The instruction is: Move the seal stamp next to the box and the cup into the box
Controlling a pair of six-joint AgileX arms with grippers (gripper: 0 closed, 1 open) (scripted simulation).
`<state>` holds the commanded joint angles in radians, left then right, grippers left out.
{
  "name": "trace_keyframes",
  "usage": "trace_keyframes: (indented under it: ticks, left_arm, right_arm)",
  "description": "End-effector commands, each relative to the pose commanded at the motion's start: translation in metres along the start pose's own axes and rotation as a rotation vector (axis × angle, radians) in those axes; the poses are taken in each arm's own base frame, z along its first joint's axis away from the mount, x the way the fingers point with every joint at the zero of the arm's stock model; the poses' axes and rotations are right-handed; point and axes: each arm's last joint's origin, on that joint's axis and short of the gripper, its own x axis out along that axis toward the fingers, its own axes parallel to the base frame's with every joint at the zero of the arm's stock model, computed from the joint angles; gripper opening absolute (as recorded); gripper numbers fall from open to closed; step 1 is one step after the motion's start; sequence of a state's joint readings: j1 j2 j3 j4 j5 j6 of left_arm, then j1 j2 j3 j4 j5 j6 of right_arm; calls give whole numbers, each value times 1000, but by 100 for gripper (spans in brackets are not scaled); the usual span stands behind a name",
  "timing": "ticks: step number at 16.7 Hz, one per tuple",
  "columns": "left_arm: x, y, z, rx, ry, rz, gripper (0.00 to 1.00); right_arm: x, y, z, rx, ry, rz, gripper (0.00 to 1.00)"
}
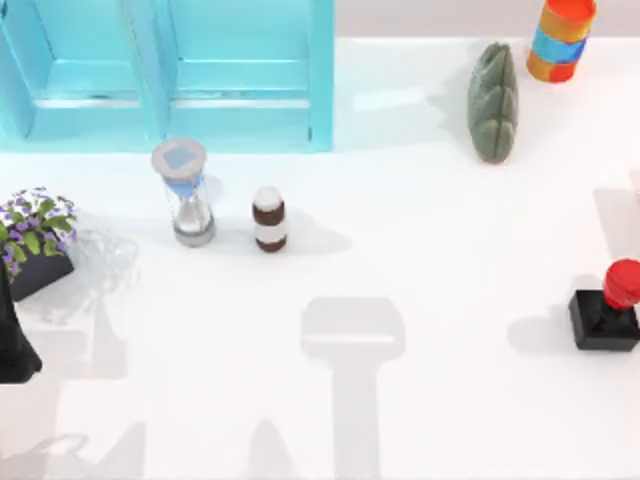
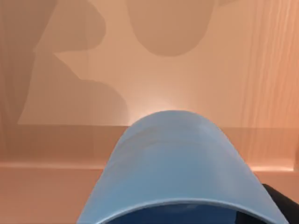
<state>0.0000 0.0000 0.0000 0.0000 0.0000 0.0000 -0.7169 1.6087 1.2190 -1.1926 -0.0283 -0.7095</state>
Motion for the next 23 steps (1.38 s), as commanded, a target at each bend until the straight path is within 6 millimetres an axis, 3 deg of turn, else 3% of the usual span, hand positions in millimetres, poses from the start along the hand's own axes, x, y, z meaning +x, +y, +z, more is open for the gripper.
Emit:
trace_keyframes:
  ticks: [9, 13, 23]
  left_arm:
    - [0, 0, 0, 0, 0, 0, 100]
    - [0, 0, 0, 0, 0, 0, 100]
    - [0, 0, 0, 0, 0, 0, 100]
  right_arm:
    - [61, 8, -1, 1, -5, -3, 0]
    - [63, 8, -1, 1, -4, -2, 0]
    - [63, 8, -1, 1, -4, -2, 75]
